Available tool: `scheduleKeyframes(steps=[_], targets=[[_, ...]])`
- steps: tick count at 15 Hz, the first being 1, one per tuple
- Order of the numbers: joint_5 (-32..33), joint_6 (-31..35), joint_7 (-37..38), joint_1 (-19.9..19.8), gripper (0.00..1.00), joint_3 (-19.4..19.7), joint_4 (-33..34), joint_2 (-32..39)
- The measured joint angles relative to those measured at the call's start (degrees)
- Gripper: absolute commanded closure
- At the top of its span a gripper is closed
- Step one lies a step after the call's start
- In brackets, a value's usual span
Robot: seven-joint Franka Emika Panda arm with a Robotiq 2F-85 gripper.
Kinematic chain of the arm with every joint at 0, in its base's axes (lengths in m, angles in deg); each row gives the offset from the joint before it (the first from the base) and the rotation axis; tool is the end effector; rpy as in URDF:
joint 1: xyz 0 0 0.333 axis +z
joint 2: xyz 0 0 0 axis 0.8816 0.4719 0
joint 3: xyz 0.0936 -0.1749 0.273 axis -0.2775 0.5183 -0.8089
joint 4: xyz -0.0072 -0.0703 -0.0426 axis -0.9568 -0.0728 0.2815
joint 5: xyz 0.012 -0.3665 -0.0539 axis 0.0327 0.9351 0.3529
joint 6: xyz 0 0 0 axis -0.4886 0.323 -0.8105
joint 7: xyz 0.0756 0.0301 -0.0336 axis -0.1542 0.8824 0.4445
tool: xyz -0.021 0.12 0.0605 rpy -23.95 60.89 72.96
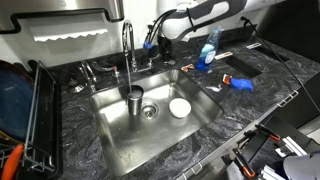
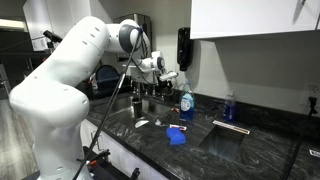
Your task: Put the silver cup under the faucet head, open the tap using the faucet handle on the right and then close it
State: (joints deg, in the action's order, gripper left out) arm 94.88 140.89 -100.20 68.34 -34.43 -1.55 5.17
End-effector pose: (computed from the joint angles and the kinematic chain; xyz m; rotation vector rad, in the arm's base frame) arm 0.7288 0.1272 0.2909 2.4165 1.6542 0.0899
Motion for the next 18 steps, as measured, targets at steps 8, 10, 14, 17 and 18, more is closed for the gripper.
scheduleKeyframes(steps=[8, 10, 14, 17, 18], targets=[[11.0, 8.9, 8.8, 3.9, 0.00, 3.7, -3.5, 0.0], [10.8, 8.9, 8.9, 3.7, 0.00, 3.6, -3.5, -0.3], [8.0, 8.2, 8.4, 2.5, 0.00, 2.7, -3.5, -1.7], [4.5, 6.8, 6.4, 0.9, 0.00, 1.4, -3.3, -3.6], [3.2, 6.0, 5.5, 0.3, 0.00, 0.8, -3.3, -4.4]])
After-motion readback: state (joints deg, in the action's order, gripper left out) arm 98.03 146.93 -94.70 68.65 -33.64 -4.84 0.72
